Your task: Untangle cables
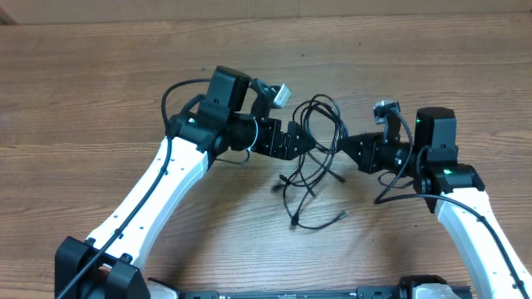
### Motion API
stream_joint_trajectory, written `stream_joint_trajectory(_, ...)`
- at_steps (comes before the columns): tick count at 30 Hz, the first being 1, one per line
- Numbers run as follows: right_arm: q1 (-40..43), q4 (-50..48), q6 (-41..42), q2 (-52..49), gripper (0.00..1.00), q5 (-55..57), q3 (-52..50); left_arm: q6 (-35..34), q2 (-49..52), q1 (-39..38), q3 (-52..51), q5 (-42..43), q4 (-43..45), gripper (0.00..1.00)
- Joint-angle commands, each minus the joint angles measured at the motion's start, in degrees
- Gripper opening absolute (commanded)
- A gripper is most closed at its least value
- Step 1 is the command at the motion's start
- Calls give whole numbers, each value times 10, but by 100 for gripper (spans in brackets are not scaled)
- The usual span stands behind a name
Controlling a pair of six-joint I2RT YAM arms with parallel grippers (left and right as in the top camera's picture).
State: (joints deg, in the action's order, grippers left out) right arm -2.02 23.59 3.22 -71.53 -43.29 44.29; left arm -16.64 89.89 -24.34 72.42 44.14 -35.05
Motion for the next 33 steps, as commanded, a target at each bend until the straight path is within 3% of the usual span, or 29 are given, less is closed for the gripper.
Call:
stream_joint_trajectory(1,-2,23,-89,0,4,-36,8,60,-12,14,7,3,22,100)
stream_joint_trajectory(9,-2,65,-268,0,4,-125,8,49,-12,41,7,5,53,100)
stream_joint_trajectory(15,-2,36,-323,0,4,-114,8,-113,-12,41,7,38,40,99)
stream_joint_trajectory(17,-2,24,-323,0,4,-105,8,-118,-12,41,7,67,34,100)
stream_joint_trajectory(19,-2,19,-323,0,4,-104,8,-82,-12,41,7,81,25,100)
stream_joint_trajectory(20,-2,19,-322,0,4,-104,8,-31,-12,41,7,80,22,100)
stream_joint_trajectory(25,-2,36,-320,0,4,-109,8,185,-12,41,7,40,5,78)
stream_joint_trajectory(33,-2,72,-316,0,4,-111,8,232,-11,41,7,-176,-3,72)
